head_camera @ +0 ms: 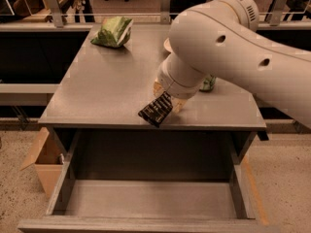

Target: Pick rxbar chocolate from top drawer and place on counter

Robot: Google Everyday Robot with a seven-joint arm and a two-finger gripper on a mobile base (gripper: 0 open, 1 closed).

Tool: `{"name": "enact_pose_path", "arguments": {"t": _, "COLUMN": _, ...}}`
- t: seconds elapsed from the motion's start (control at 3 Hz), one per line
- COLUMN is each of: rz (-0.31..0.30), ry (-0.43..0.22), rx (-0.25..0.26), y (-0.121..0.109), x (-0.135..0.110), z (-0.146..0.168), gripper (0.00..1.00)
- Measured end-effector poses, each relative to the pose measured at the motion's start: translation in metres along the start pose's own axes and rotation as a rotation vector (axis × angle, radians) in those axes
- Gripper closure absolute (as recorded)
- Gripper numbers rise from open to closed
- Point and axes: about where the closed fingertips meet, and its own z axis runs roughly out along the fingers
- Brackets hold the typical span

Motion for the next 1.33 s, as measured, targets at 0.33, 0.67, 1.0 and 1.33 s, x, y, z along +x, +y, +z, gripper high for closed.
{"name": "enact_pose_path", "arguments": {"t": 0.33, "rz": 0.000, "ry": -0.022, "rx": 0.008, "y": -0.0091, "x": 0.0033, "z": 0.0126, "gripper": 1.00}}
{"name": "enact_pose_path", "arguments": {"t": 0.67, "rz": -0.002, "ry": -0.019, "rx": 0.007, "y": -0.0086, "x": 0.0026, "z": 0.0111, "gripper": 0.82}}
{"name": "enact_pose_path", "arguments": {"t": 1.0, "rz": -0.003, "ry": -0.018, "rx": 0.007, "y": -0.0088, "x": 0.0019, "z": 0.0105, "gripper": 0.57}}
{"name": "enact_pose_path", "arguments": {"t": 1.33, "rz": -0.005, "ry": -0.018, "rx": 0.007, "y": -0.0089, "x": 0.0013, "z": 0.0100, "gripper": 0.35}}
